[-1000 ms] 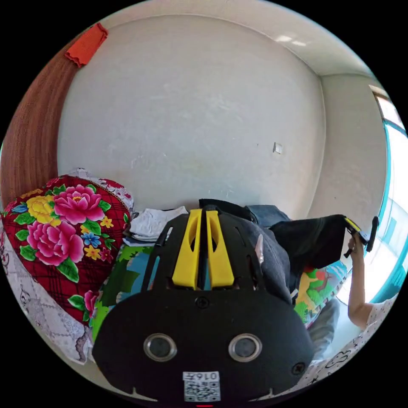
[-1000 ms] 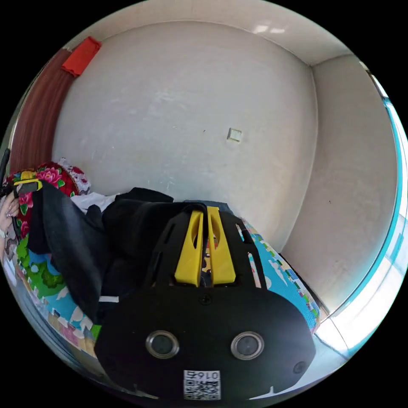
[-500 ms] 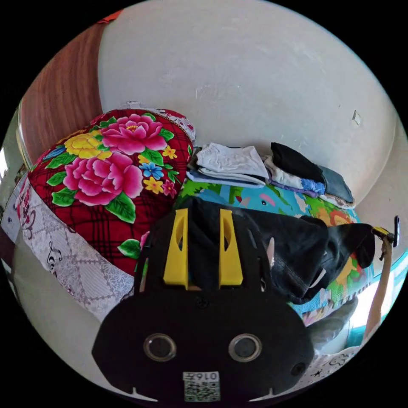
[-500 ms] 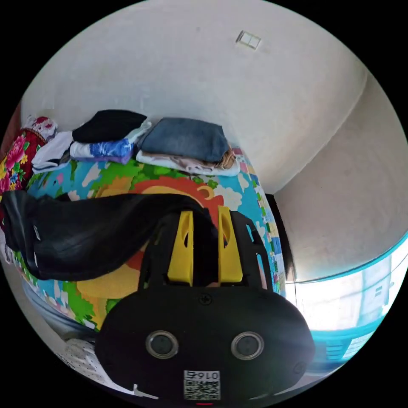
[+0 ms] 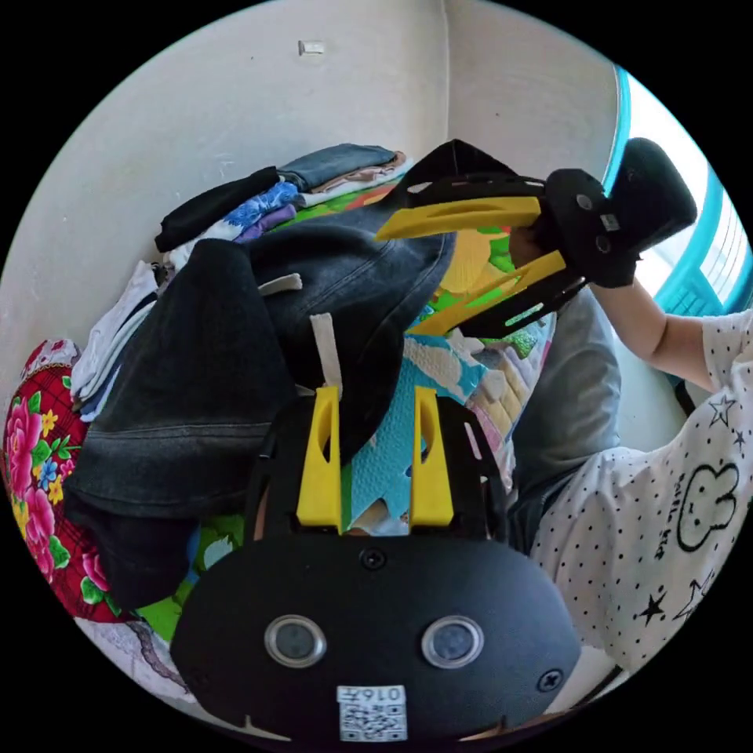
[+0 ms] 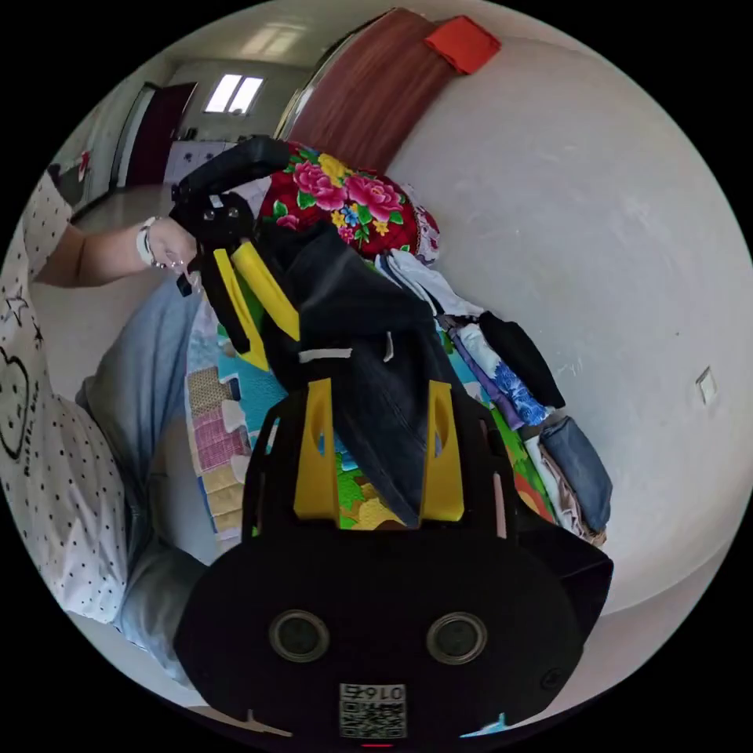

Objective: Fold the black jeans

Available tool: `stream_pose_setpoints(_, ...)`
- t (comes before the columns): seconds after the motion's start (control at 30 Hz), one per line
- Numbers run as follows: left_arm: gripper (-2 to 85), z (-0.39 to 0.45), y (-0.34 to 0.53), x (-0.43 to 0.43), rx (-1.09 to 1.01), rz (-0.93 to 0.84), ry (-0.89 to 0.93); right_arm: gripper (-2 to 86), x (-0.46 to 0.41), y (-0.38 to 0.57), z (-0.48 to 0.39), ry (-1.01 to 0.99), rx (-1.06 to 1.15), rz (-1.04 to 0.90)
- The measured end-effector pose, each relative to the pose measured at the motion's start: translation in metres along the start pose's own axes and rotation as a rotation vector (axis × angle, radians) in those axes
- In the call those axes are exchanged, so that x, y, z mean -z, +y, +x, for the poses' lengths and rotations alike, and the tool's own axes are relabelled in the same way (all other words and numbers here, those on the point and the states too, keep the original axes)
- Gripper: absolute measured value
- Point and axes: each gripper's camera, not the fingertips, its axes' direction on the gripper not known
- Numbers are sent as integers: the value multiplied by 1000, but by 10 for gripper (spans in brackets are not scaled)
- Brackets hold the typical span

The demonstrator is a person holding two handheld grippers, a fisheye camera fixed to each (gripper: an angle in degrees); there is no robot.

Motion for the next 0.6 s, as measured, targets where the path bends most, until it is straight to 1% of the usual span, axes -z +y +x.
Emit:
stream_pose_setpoints(0.03,132,5,-2,-13,-16,-27,-57,156,-8,-3,-9,12,21,-13)
stream_pose_setpoints(0.07,133,7,-3,-19,-20,-42,-92,150,-24,-8,-22,9,50,-56)
stream_pose_setpoints(0.1,133,9,-2,-30,-27,-74,-167,141,-40,-11,-30,-11,72,-123)
stream_pose_setpoints(0.13,131,9,1,-33,-36,-44,-193,120,-48,-12,-32,-15,76,-157)
stream_pose_setpoints(0.2,128,4,6,-34,-31,-31,-182,45,-74,-12,-26,40,39,-286)
stream_pose_setpoints(0.27,109,-3,12,-34,-35,-14,-154,20,-67,-12,-9,15,-5,-254)
stream_pose_setpoints(0.33,66,-18,19,-35,-14,0,-115,13,-46,-13,21,-11,-98,-200)
stream_pose_setpoints(0.4,42,-30,25,-32,12,25,-111,9,-6,-9,79,-38,-278,-75)
stream_pose_setpoints(0.43,35,-37,28,-28,22,47,-75,9,2,-7,96,-49,-329,-52)
stream_pose_setpoints(0.47,33,-40,30,-25,26,62,-46,8,14,1,131,-73,-430,-19)
stream_pose_setpoints(0.53,24,-49,40,-4,10,151,93,9,21,17,182,-113,-568,16)
stream_pose_setpoints(0.57,23,-51,44,4,-5,183,138,11,16,31,216,-155,-675,18)
stream_pose_setpoints(0.6,17,-54,53,23,-22,272,225,13,7,46,246,-203,-771,0)
